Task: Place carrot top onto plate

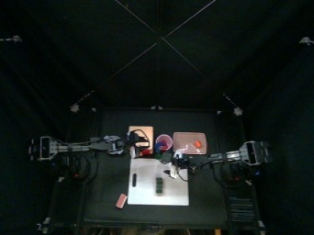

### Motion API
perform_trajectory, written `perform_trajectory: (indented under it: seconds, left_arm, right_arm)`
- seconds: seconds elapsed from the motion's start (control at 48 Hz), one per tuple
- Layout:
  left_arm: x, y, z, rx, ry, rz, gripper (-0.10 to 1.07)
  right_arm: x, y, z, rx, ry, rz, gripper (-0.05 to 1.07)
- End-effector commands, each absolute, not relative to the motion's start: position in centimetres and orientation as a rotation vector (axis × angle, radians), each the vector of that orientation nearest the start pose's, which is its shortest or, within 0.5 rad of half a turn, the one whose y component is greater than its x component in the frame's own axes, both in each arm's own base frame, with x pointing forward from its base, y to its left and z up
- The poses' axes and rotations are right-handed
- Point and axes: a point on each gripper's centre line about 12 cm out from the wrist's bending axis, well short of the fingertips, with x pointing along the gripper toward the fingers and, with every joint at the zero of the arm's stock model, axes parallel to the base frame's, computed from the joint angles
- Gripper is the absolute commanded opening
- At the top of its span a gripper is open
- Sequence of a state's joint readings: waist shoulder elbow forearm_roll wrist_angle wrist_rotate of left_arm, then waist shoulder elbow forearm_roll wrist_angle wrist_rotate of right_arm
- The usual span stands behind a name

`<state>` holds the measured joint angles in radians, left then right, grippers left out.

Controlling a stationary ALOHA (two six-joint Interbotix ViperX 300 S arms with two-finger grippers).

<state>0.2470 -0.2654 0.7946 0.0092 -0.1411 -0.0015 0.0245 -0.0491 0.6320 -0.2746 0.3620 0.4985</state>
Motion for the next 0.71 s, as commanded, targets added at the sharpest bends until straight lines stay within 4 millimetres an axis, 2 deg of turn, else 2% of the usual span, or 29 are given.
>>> perform_trajectory:
  seconds: [0.0, 0.292, 0.688]
  left_arm:
    - [33.7, 8.6, 24.7, -0.038, 0.346, 0.245, 0.76]
    - [33.6, 8.6, 24.7, -0.047, 0.335, 0.249, 0.76]
    - [33.0, 8.4, 24.6, -0.046, 0.335, 0.249, 0.76]
  right_arm:
    - [37.7, 0.0, 18.0, 0.103, 0.908, -0.167, 0.98]
    - [40.2, -1.2, 16.7, -0.079, 1.02, -0.222, 0.97]
    - [42.2, -2.6, 15.3, -0.185, 1.045, -0.245, 0.97]
